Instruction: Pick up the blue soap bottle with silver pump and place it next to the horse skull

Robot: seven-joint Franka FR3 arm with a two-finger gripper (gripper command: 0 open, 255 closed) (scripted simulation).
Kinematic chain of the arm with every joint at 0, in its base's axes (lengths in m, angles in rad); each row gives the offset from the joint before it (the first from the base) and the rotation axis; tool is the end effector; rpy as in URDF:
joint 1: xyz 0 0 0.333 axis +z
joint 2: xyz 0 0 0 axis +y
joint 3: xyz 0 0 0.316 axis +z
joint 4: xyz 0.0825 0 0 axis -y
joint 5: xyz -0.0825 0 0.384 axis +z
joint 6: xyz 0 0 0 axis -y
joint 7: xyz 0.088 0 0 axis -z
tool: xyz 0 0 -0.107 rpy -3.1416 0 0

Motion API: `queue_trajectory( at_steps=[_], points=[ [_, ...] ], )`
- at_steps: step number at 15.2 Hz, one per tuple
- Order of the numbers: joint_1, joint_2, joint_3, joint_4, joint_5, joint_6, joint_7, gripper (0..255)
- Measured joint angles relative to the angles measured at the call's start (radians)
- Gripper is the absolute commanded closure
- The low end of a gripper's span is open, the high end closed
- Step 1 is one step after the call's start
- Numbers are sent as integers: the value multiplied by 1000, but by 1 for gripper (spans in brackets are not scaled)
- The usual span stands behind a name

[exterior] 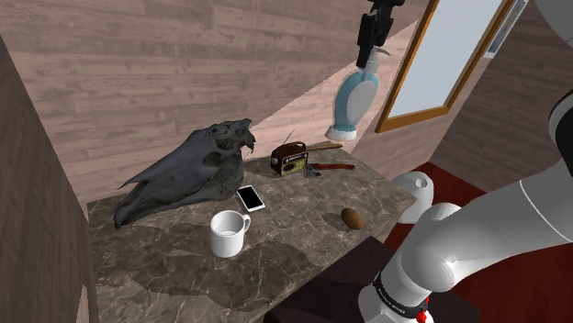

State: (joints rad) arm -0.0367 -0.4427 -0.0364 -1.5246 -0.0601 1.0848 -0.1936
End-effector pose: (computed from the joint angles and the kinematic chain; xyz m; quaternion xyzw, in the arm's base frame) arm 0.3259 -0.0382 0.8003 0.9987 0.0479 -0.0013 0.0188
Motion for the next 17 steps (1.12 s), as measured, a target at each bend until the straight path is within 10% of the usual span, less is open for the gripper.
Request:
queue_trajectory(
  at_steps=[17],
  points=[
    [93, 204, 358, 215, 105, -17, 489, 255]
  ],
)
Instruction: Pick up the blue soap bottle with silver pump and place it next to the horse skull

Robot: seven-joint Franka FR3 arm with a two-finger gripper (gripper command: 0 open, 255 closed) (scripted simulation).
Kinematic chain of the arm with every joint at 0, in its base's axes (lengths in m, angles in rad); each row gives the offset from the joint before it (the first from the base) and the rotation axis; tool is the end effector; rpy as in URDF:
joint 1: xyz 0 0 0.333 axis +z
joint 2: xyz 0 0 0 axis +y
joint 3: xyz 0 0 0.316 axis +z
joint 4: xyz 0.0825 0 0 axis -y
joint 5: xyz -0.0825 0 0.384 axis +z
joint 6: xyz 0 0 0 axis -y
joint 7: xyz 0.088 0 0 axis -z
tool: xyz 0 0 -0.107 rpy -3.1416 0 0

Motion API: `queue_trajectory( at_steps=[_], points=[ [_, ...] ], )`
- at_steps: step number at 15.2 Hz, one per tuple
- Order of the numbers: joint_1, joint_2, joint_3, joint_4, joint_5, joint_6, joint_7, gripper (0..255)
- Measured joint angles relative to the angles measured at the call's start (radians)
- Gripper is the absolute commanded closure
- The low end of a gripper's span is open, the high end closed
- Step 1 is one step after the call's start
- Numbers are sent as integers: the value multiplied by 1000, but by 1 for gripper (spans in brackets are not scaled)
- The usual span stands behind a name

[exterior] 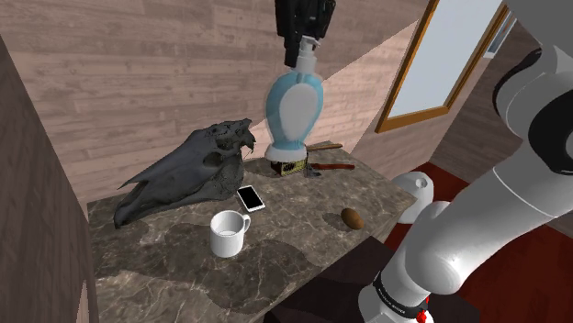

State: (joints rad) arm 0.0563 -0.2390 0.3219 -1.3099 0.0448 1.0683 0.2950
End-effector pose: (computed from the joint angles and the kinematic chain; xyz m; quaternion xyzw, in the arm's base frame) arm 0.3544 0.1817 0.8025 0.9987 0.0477 -0.0014 0.0193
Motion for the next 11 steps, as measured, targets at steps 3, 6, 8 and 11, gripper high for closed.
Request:
queue_trajectory(
  at_steps=[3, 6, 8, 11],
  points=[
    [28, 78, 71, 76, -14, -1, 96, 255],
    [73, 186, 151, 192, -54, -20, 204, 255],
    [117, 274, 201, 296, -99, -50, 277, 255],
    [185, 370, 248, 402, -159, -76, 356, 255]
  ],
)
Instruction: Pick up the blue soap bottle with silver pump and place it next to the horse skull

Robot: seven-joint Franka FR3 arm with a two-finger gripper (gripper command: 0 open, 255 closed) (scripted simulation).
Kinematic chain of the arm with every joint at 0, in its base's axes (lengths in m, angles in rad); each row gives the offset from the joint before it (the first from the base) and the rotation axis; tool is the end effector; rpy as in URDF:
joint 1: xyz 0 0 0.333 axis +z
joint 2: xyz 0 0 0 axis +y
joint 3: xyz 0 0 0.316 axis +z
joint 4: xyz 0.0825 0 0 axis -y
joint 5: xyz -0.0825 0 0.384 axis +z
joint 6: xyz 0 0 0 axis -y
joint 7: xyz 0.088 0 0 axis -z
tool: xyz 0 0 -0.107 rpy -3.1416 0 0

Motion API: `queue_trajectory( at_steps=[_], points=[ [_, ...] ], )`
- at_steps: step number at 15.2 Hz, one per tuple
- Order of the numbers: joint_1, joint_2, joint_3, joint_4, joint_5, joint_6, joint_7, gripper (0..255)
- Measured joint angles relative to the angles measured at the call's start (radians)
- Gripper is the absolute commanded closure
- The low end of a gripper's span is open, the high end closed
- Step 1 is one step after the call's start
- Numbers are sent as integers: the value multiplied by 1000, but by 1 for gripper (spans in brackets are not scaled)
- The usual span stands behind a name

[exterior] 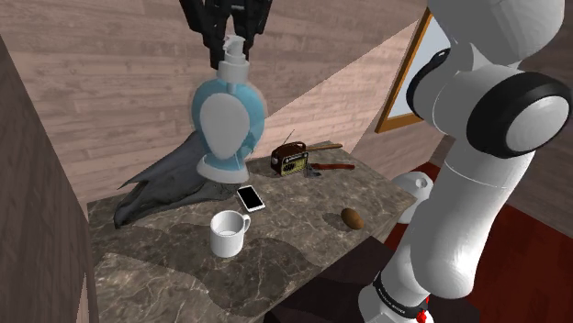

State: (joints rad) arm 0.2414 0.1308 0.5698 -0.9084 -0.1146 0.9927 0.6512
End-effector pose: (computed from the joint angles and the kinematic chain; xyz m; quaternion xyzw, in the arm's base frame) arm 0.3706 0.3169 0.7989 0.9987 0.0478 -0.0017 0.0192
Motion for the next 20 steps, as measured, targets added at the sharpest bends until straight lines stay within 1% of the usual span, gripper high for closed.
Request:
queue_trajectory(
  at_steps=[1, 4, 8, 14, 20],
  points=[
    [-1, -2, 0, -15, 2, 13, 2, 255],
    [-35, -72, -14, -154, 49, 93, -13, 255],
    [-60, -139, -34, -292, 89, 174, -39, 255],
    [-78, -218, -57, -469, 129, 283, -66, 255],
    [-83, -272, -71, -609, 154, 376, -85, 255]
  ],
)
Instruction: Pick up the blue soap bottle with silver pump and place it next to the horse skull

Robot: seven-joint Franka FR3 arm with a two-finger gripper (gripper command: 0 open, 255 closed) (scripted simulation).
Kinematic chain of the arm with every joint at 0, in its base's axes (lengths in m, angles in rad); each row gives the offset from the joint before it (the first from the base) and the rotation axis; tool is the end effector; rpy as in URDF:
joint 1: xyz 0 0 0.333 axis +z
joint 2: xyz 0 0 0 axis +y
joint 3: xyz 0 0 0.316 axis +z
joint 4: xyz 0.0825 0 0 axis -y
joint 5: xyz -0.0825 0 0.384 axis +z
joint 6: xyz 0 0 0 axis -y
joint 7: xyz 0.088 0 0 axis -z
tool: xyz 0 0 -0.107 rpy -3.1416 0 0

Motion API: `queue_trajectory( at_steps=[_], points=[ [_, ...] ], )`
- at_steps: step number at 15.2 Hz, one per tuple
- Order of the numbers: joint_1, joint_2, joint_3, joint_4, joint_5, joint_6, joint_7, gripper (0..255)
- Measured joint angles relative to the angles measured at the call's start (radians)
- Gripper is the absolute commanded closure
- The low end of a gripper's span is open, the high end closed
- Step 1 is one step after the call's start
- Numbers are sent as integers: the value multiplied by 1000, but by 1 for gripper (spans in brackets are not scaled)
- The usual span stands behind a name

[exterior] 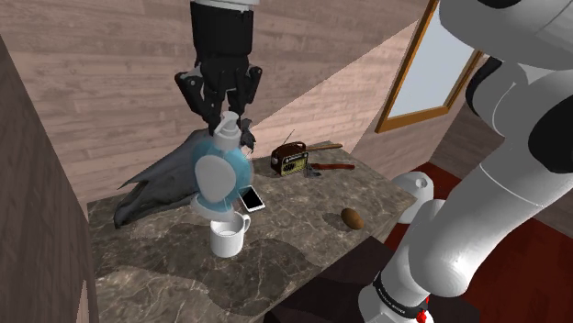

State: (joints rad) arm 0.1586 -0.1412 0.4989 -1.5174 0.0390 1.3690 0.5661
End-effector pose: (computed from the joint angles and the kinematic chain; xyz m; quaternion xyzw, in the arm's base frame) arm 0.3725 0.3220 0.6957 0.9987 0.0468 -0.0017 0.0189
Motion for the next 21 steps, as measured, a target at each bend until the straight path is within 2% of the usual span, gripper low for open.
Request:
queue_trajectory(
  at_steps=[8, 21],
  points=[
    [0, -57, -11, -171, 24, 120, -18, 255],
    [6, -97, -13, -386, 43, 298, -31, 255]
  ],
)
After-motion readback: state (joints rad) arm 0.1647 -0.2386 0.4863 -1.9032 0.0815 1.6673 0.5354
